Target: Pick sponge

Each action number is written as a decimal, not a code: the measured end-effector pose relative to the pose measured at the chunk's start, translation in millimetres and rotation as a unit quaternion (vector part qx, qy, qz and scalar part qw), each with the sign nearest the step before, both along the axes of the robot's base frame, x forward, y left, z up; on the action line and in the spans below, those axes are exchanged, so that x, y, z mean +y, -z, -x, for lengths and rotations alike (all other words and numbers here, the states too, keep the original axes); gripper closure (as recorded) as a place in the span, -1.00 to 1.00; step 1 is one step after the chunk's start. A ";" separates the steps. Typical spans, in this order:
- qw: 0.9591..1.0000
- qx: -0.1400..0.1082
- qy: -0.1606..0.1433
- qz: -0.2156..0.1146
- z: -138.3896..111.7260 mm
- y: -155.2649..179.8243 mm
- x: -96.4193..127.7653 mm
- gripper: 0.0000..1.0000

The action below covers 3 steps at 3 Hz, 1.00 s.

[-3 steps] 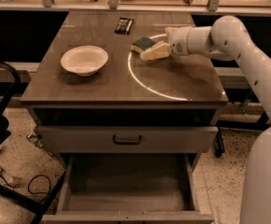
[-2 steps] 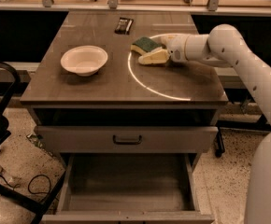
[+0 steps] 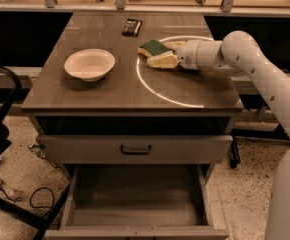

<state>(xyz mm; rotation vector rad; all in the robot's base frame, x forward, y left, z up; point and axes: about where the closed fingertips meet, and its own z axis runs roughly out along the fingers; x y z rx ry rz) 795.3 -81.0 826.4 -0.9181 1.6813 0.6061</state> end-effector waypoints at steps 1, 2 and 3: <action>1.000 0.000 0.000 0.000 0.0 -2.5 0.1 0.72; 1.000 0.000 0.000 0.000 0.0 -2.5 0.2 1.00; 1.000 0.000 0.000 0.000 0.0 -2.5 0.2 1.00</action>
Offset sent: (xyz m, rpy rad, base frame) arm 0.0000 0.0001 0.0026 0.0000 0.0000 0.0001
